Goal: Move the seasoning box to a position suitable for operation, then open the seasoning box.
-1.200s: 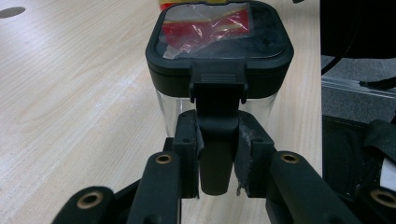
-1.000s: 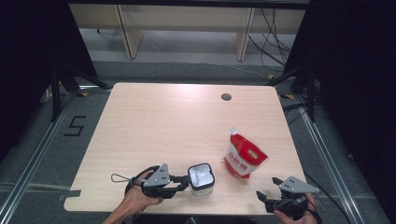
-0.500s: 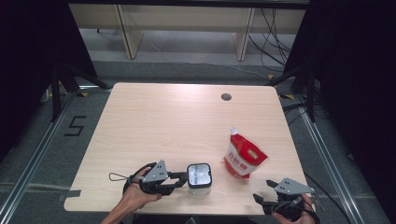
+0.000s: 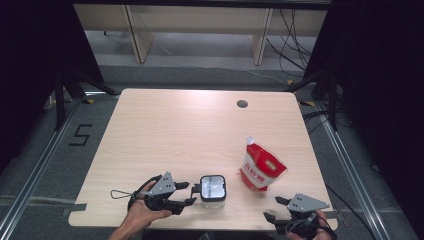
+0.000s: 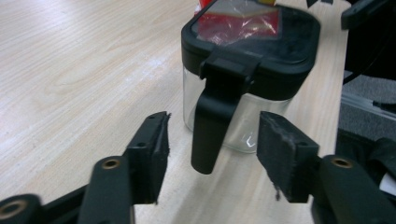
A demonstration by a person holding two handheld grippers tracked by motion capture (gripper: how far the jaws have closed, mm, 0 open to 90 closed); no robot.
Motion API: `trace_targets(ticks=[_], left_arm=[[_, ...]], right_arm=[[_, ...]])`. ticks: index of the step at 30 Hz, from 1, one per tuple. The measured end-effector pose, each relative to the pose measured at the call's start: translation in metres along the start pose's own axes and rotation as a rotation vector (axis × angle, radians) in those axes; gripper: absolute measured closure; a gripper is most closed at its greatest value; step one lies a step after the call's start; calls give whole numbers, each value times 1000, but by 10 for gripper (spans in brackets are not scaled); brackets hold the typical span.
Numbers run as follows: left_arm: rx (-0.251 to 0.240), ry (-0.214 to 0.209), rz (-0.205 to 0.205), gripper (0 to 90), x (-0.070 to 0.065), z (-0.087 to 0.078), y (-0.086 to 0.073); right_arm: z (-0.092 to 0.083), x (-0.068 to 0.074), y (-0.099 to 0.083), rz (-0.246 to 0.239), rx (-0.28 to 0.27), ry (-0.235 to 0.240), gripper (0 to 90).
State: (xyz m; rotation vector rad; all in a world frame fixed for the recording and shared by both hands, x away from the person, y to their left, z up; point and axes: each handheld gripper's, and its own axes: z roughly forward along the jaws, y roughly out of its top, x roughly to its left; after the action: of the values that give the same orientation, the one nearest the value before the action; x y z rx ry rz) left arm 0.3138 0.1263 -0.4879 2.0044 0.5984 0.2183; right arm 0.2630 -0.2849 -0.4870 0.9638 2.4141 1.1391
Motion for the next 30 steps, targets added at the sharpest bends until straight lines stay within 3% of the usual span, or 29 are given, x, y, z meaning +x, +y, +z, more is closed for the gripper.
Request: trace_targets(ticks=[2, 3, 7, 11, 12, 13, 17, 19, 20, 23, 29, 30], left_arm=[[-6, 10, -5, 400, -2, -5, 2], [-6, 10, -5, 397, -2, -5, 2], [-21, 13, -33, 384, -8, -11, 9], [-22, 17, -13, 399, -10, -14, 14], [-37, 23, -34, 410, -13, -16, 18], [-38, 25, -18, 419, -13, -18, 21], [-44, 30, -32, 527, -13, -16, 25], [-48, 25, -13, 608, -11, -15, 25], [-49, 36, -38, 644, -10, -14, 25], [-53, 40, -40, 713, -10, -12, 26], [-46, 57, 7, 818, -14, -8, 31], [-53, 57, -6, 827, -14, -7, 31]], right_arm=[[1, 0, 0, -9, -1, -2, 330], [2, 0, 0, 6, 5, 27, 329], [0, 0, -1, -10, 3, 0, 329], [0, 1, -1, 0, 5, 1, 328], [-1, 1, -1, -4, 1, -4, 326], [0, 1, -1, -3, 2, -2, 325], [1, 1, -1, -9, 6, -4, 323], [2, 1, -1, -19, 6, 4, 322], [2, 1, -1, -19, 5, 1, 320], [2, 1, -1, -13, 6, 0, 319], [2, 2, -1, -13, 9, 0, 319], [2, 2, 0, -16, 10, 6, 320]])
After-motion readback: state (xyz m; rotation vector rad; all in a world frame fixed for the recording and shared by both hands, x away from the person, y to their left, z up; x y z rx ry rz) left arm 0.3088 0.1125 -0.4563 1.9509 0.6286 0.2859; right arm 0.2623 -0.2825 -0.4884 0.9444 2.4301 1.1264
